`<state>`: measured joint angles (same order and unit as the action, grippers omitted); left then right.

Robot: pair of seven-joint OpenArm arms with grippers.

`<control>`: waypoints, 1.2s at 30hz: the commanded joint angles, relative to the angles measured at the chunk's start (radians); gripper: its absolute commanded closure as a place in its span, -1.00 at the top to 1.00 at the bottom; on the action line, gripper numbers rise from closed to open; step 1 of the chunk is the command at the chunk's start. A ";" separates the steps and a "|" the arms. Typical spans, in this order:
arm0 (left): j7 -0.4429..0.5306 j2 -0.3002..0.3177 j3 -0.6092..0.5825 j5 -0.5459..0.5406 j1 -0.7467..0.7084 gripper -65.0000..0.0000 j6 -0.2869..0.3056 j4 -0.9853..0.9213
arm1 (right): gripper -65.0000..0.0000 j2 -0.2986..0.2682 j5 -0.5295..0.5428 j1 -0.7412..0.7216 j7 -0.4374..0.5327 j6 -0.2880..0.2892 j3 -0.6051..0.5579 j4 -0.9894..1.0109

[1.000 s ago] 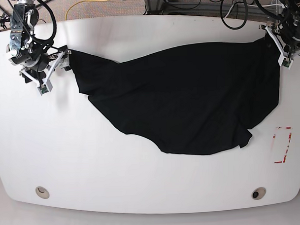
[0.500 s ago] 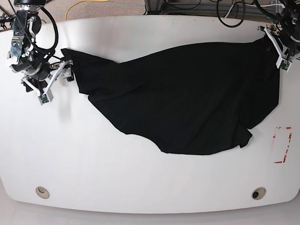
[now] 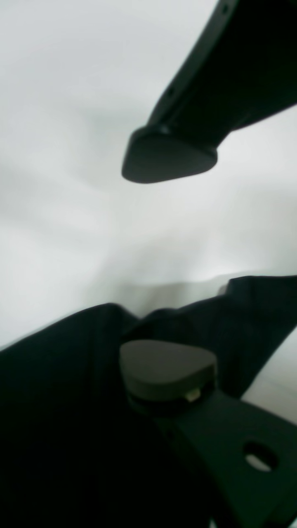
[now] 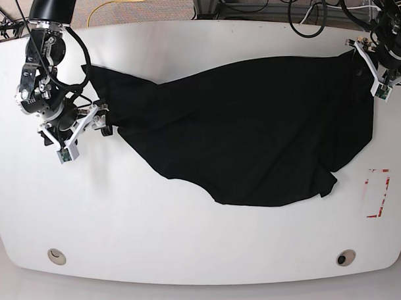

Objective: Fold the T-shirt properly
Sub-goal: 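Release the T-shirt with the right gripper and move it along the edge, then lower the open right gripper onto the T-shirt's hem corner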

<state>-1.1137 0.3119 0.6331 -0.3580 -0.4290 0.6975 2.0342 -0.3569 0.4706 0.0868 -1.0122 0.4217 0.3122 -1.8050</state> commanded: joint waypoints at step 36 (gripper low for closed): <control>-0.006 0.006 0.130 -0.013 0.065 0.15 0.001 0.069 | 0.75 0.126 -0.005 -0.517 0.248 0.009 -0.332 0.649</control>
<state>-1.1358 0.3016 0.7460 -0.3653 -0.3717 0.7002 2.0876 -0.2264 0.4480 -0.3824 -0.7918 0.4244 -0.0059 -1.1408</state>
